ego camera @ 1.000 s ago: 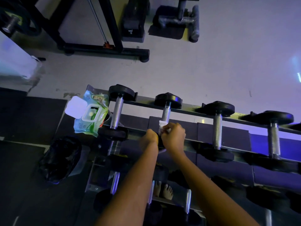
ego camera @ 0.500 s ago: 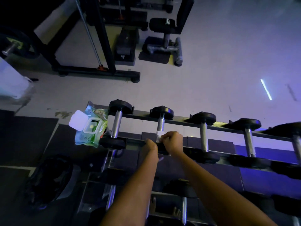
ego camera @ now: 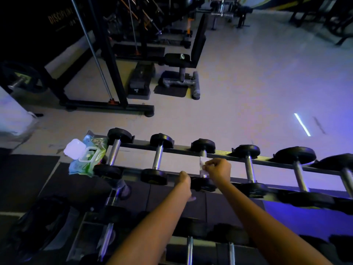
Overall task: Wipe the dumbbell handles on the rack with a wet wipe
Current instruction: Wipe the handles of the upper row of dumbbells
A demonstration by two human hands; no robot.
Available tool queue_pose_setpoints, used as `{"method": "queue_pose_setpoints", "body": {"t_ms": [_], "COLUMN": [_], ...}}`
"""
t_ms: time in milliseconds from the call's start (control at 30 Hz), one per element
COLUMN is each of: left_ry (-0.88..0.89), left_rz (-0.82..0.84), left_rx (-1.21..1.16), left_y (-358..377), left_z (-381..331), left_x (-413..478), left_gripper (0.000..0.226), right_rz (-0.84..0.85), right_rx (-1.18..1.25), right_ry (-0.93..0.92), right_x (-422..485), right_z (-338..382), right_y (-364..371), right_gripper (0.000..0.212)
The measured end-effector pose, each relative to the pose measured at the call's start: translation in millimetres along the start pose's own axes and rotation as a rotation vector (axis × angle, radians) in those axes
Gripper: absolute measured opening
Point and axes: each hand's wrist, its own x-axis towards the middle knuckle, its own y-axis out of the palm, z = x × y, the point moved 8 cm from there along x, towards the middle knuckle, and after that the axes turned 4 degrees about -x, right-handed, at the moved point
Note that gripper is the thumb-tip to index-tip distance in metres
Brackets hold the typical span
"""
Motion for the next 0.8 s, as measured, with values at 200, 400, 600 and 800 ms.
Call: {"method": "queue_pose_setpoints", "body": {"t_ms": [200,400,600,800], "left_ry": [-0.048,-0.084,-0.067,0.105], "left_rz": [0.044,-0.013,-0.202,-0.456], "left_rx": [-0.036,-0.004,0.037,-0.134], "left_y": [38,50,56,48], "left_z": [20,20,14,11], "left_x": [16,38,67,76], "left_gripper": [0.051,0.049,0.034,0.043], "right_rz": [0.108,0.196,0.213,0.188], "right_rx": [-0.012,-0.018,-0.066,-0.051], "right_ry": [0.012,0.061,0.079,0.08], "right_x": [12,24,41,44], "right_z": [-33,-50,-62,-63], "right_y": [3,18,27,34], "right_gripper": [0.01,0.012,0.013,0.013]}}
